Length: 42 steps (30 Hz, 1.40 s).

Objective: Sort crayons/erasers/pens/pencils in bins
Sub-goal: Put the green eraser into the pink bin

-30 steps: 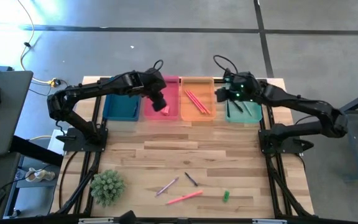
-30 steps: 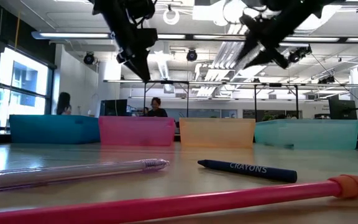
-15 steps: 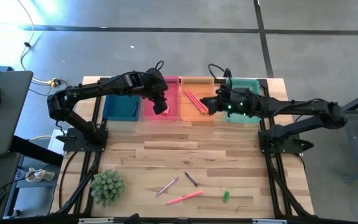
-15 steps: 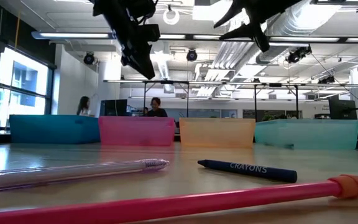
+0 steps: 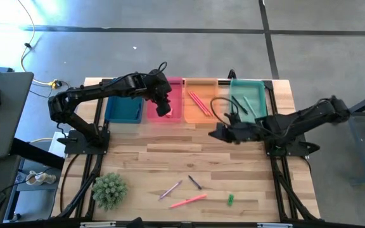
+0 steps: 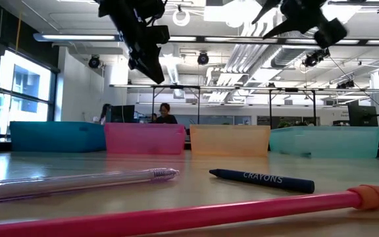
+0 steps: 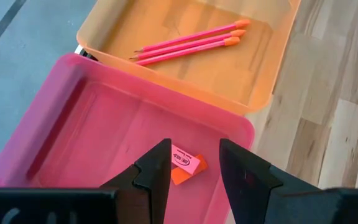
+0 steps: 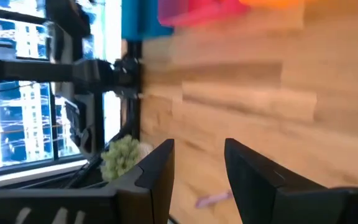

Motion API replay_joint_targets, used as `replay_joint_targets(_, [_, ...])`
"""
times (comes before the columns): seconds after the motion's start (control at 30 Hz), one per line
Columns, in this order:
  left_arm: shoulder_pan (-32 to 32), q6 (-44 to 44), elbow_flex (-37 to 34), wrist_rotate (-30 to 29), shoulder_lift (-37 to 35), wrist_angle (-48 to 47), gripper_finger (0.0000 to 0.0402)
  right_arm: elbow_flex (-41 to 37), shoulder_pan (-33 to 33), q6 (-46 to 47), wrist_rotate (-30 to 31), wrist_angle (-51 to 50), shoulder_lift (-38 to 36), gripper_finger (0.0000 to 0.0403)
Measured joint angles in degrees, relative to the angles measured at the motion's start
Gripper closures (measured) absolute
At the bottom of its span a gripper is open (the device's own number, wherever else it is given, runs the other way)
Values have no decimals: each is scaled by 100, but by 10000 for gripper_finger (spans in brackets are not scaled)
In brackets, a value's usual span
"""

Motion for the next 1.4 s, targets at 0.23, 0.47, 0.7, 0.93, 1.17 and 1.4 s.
replay_joint_targets(0.23, [0,-6,0,0,0,0,280,0,676,856,7,-300,0,270])
replay_joint_targets(0.47, [0,-5,0,-45,0,0,280,0,1350,1149,225,152,74,270])
replay_joint_targets(0.7, [0,-159,-2,-67,0,-2,280,79,1809,1358,263,541,538,270])
replay_joint_targets(0.93, [0,-178,-2,-68,0,-8,280,1371,2015,1345,6,-1156,1220,270])
replay_joint_targets(1.17, [0,-413,-2,-70,0,-7,280,2324,2239,1946,-493,-3386,2032,270])
replay_joint_targets(1.4, [0,-412,-2,-71,0,-9,280,2439,2479,2300,-1009,-3618,2725,270])
